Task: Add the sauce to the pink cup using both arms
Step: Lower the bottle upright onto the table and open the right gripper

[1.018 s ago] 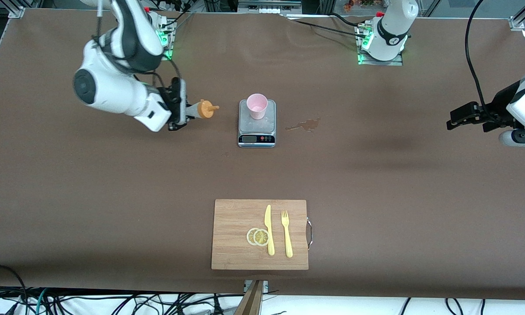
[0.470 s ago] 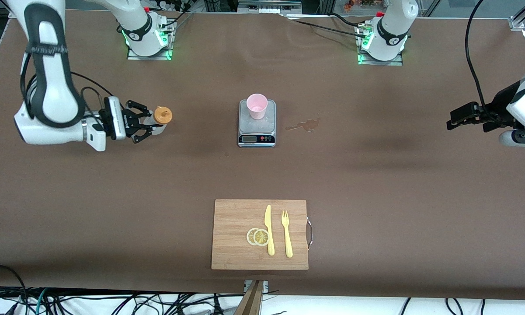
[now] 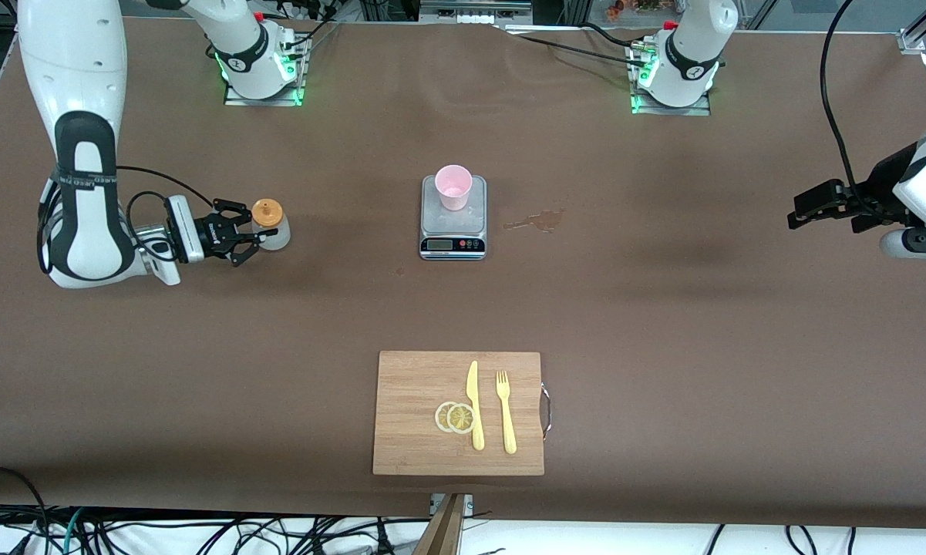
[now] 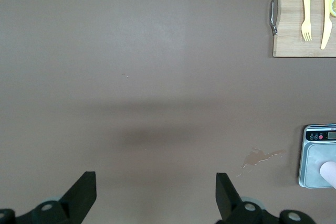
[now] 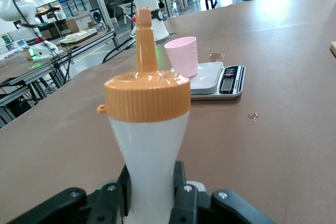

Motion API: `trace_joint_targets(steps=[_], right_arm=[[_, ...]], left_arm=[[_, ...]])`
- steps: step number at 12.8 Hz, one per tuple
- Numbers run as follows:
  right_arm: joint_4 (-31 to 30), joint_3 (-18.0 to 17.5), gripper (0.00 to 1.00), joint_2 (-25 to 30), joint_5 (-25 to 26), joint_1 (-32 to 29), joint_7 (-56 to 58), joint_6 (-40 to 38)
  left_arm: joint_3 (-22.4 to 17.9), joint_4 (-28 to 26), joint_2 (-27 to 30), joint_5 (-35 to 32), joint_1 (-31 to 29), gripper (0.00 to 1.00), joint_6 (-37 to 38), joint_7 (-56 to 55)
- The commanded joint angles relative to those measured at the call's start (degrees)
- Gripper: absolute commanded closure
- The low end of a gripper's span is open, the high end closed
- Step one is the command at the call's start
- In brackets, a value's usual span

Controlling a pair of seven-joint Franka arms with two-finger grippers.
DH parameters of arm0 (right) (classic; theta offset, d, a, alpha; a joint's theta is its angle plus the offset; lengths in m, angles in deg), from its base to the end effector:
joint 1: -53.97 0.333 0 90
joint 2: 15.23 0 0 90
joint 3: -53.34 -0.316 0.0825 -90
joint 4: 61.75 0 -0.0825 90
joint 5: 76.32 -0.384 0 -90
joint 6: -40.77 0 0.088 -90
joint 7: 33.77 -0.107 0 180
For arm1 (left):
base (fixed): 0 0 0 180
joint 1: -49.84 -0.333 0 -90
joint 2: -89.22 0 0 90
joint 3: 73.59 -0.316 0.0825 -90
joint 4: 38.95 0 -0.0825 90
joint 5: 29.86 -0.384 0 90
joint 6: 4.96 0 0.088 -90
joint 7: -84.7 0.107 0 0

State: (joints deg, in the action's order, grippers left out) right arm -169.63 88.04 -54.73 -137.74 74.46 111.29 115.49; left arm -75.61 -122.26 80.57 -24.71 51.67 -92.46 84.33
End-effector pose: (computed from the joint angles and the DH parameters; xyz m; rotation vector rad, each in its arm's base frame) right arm 0.5375 -0.0108 0.1824 -1.2459 -1.5656 -0.5575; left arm 0.5951 -0.0096 0.5892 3.0548 0.0140 -0.1190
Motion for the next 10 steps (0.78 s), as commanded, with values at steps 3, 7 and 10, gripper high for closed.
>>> trace_joint_targets(steps=[3, 7, 10], right_arm=[[5.4, -6.4, 0.58, -6.0, -0.9, -8.6, 7.1, -3.6], [6.8, -6.4, 0.00, -5.6, 0.3, -9.6, 7.3, -5.7], [11.7, -2.6, 0.00, -5.2, 4.2, -9.5, 3.7, -6.0]], left_arm=[[0.1, 1.1, -0.3, -0.5, -0.2, 0.00, 0.9, 1.4], [0.1, 1.2, -0.3, -0.6, -0.2, 0.00, 0.9, 1.4], [0.1, 1.2, -0.3, -0.5, -0.2, 0.00, 0.9, 1.4]])
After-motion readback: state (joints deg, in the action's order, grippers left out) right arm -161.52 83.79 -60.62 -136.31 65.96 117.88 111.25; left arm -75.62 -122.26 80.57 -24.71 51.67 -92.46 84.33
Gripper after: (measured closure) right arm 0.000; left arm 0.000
